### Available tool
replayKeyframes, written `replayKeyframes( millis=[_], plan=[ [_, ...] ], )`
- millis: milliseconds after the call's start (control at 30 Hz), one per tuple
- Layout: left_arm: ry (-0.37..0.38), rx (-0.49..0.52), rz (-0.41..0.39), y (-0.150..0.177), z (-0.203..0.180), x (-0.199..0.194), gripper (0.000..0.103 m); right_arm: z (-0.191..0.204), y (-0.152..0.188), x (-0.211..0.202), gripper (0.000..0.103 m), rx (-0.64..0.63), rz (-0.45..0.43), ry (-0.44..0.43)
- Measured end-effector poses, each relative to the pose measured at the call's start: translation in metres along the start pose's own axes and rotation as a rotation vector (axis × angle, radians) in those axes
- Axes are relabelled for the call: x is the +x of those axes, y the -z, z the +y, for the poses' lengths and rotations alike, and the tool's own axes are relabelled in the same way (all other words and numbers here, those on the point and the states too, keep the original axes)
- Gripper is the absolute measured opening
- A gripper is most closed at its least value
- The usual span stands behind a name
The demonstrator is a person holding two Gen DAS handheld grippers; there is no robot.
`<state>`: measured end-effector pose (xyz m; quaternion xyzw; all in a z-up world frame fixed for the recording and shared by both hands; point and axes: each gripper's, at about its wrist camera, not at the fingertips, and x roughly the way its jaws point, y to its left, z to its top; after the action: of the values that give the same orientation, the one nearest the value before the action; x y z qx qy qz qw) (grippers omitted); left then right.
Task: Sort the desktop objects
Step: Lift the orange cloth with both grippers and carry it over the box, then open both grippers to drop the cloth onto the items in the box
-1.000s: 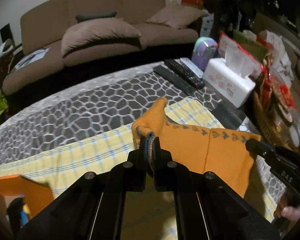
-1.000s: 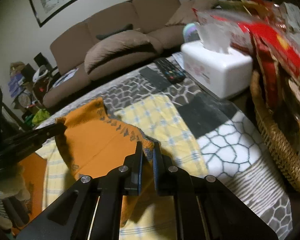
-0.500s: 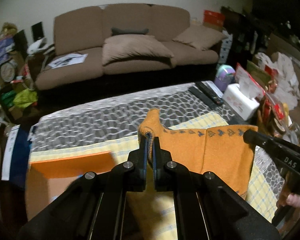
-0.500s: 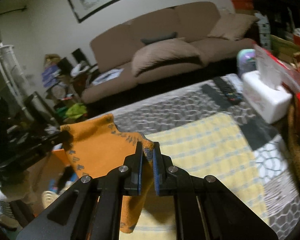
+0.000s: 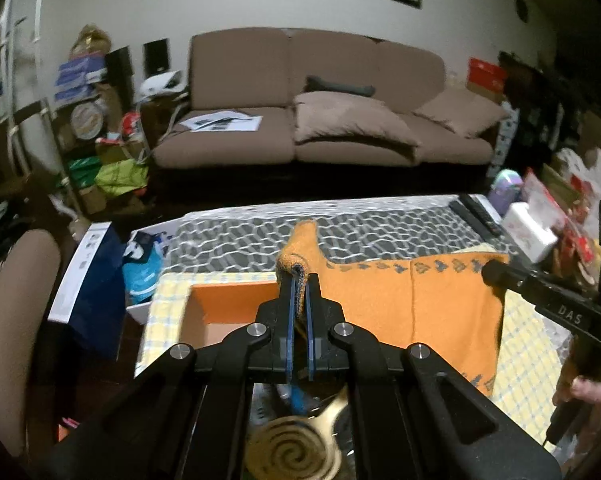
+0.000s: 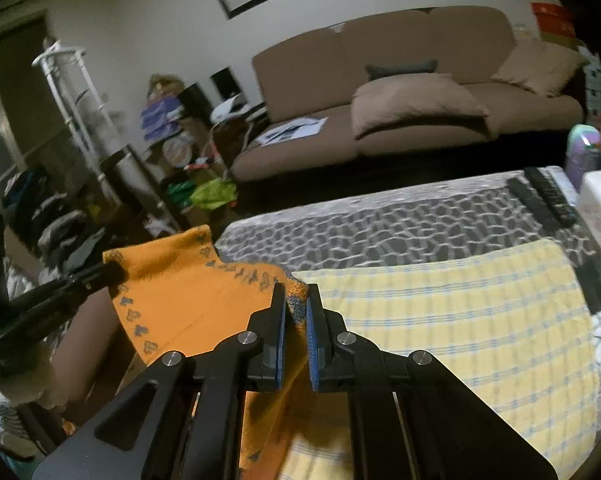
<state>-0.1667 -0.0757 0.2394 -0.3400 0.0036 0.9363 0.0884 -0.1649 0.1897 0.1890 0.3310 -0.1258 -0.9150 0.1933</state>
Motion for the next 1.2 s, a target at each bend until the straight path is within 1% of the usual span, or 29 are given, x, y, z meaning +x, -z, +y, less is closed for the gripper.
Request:
replayKeyframes(
  millis=[233,433,667,900,1033,1133,1200],
  plan=[
    [-0.027,-0.085,-0.001,0.029,0.051,0.001,0.004,0.033,0.007,0.038,0.008,-0.027,0.035,-0.043],
    [-0.042,-0.14,0.0,0.053,0.075,0.01,0.005,0.043,0.013,0.072,0.008,-0.052,0.074,-0.039],
    [-0.041,-0.23,0.011,0.074,0.091,0.031,0.005,0.052,0.01,0.119,0.008,-0.132,0.15,0.023],
    [-0.049,-0.26,0.055,0.092,0.09,0.055,0.005,0.052,0.017,0.147,0.008,-0.191,0.213,0.104],
    [-0.064,-0.262,0.099,0.099,0.09,0.068,0.006,0.051,0.019,0.159,0.008,-0.221,0.24,0.136],
    [-0.062,-0.256,0.126,0.099,0.087,0.072,0.012,0.049,0.02,0.169,0.009,-0.244,0.267,0.172],
    [-0.065,-0.243,0.119,0.098,0.083,0.069,0.024,0.047,0.022,0.175,0.011,-0.261,0.287,0.196]
  ],
)
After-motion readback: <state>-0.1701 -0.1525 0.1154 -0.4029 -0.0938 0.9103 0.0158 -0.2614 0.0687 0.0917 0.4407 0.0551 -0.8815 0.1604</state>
